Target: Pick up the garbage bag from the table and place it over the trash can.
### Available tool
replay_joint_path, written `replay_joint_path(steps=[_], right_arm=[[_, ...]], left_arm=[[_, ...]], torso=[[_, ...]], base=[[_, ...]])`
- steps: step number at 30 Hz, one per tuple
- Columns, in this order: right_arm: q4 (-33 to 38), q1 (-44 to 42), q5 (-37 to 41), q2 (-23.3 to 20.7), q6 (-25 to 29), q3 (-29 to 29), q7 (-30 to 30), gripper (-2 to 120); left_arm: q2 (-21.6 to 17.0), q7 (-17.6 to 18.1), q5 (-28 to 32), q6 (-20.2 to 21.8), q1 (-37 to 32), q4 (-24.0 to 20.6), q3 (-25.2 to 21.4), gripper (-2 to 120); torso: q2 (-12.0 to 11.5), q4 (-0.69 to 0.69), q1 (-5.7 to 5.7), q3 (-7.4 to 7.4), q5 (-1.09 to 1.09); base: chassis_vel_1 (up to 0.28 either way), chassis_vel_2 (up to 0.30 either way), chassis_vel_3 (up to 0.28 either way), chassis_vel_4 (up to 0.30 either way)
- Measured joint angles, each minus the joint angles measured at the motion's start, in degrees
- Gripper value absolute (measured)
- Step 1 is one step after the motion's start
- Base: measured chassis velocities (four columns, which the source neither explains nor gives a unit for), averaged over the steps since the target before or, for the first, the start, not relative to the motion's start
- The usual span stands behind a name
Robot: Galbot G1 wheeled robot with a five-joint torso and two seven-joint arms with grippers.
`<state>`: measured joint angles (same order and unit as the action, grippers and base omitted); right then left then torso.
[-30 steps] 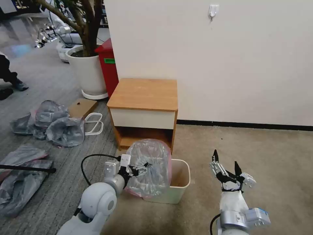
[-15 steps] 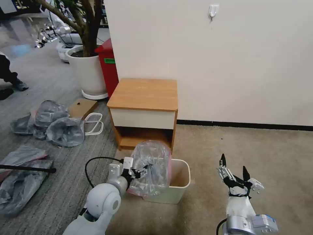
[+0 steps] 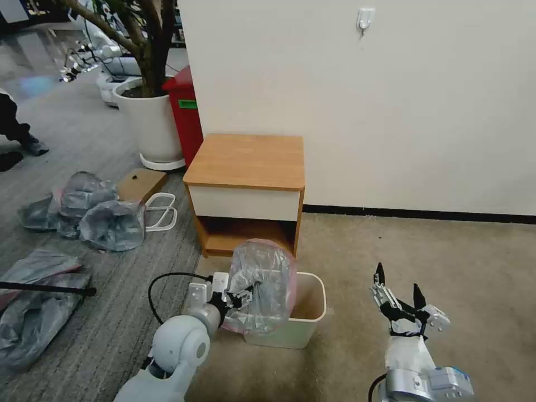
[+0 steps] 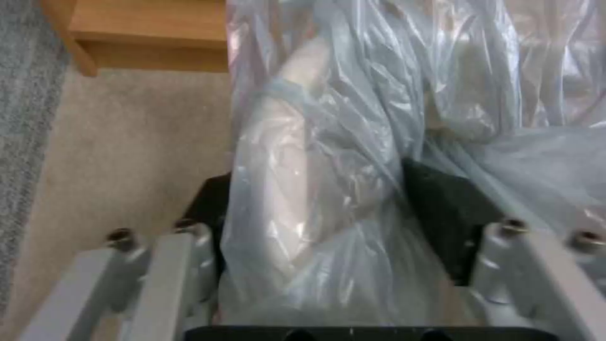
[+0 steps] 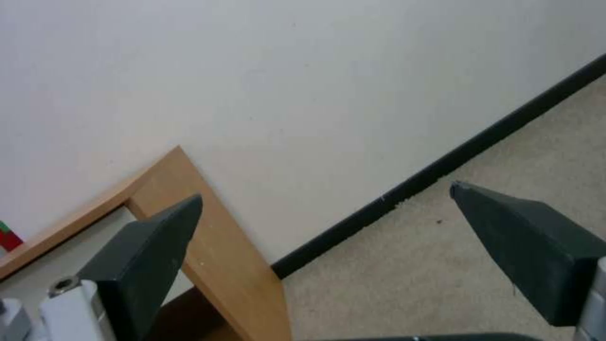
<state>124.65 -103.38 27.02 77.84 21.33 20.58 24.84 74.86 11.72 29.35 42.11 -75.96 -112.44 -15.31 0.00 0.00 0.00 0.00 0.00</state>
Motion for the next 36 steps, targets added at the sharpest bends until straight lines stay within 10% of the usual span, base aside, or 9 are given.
replay_joint_path(steps=[12,19,27,30,36], right_arm=[[-0.1,-0.4,0.0,-0.1,0.6,0.9,0.0,100],[0.0,0.1,-0.3,-0.3,0.4,0.3,0.0,100],[2.7,-0.2,-3.2,-1.7,-2.6,0.0,-9.2,100],[6.7,0.9,-3.9,-4.0,-14.3,-2.2,-19.7,100],[10.6,9.8,1.4,-5.7,-35.9,-10.7,-22.3,100]], left_arm=[[0.5,0.6,-0.2,0.0,-0.6,0.4,-1.5,11],[0.9,0.8,-2.1,-1.4,-1.3,0.3,-1.8,5],[0.9,1.4,-5.3,-15.1,-3.7,-0.8,-1.4,5],[1.0,-0.5,-7.5,-21.8,-5.7,-2.3,-1.4,5],[1.1,-5.0,-10.7,-27.6,-8.8,-3.8,-2.4,5]], torso=[[0.0,0.0,0.0,0.0,0.0],[0.0,0.0,0.0,0.0,-0.01],[0.0,-0.01,0.0,0.0,0.0],[0.0,0.0,0.0,0.0,-0.01],[0.0,0.02,0.0,0.0,-0.01]], base=[[0.0,0.0,0.0,0.0],[0.0,0.0,0.0,0.0],[0.0,0.0,0.0,0.0],[0.0,0.0,0.0,0.0],[0.0,0.0,0.0,0.0]])
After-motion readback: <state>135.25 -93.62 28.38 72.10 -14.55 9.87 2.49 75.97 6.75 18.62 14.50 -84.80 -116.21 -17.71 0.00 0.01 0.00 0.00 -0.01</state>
